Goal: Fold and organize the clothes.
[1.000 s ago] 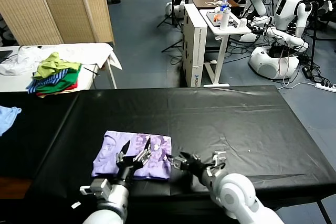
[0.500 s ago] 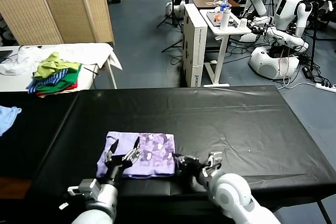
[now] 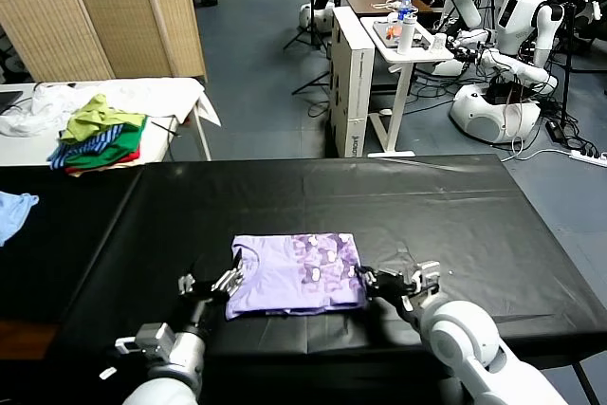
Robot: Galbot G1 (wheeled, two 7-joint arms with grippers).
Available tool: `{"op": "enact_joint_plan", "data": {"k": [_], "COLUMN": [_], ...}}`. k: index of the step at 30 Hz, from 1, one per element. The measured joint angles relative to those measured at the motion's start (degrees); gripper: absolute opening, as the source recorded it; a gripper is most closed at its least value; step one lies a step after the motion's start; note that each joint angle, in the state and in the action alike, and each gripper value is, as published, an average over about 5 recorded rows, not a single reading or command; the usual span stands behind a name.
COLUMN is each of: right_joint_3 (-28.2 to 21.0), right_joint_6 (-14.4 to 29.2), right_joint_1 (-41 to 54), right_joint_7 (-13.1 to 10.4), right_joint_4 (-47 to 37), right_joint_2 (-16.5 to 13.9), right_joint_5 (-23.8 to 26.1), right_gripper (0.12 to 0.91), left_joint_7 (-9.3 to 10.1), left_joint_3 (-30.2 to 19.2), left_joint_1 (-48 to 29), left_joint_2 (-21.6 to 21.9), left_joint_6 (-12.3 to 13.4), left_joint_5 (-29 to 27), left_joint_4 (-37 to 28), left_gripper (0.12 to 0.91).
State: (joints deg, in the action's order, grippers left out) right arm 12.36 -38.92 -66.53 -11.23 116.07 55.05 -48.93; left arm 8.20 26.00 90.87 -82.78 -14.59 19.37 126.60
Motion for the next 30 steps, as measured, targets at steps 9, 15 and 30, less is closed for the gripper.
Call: {"op": "enact_joint_plan", "data": {"k": [9,15,30], "right_joint_3": [3.0,6.1,17.6], "right_joint_6": [0.2,6.9,24.5], "right_joint_1": [-2.2,-4.8,-20.1], "right_joint_7": [0.6,2.4,5.1], "right_joint_4": [3.5,5.6,7.9], "right_joint_2": [-3.8,-5.7,-5.3], "right_joint_5": [1.4,8.0,18.1], "right_gripper": [0.800,0.905,0.907], "left_joint_7": [-0.28,0.01,2.38], "left_joint_3": [0.1,0.9,5.6], "left_joint_1": [1.4,3.8,17.6], "left_joint_2": [1.8,4.1,11.9], "left_joint_6": [3.8,5.8,4.7], "left_joint_5": [-0.3,0.6,1.5], "left_joint_4": [-0.3,0.3,8.1], "left_gripper": [0.907,0.907,0.907]}}
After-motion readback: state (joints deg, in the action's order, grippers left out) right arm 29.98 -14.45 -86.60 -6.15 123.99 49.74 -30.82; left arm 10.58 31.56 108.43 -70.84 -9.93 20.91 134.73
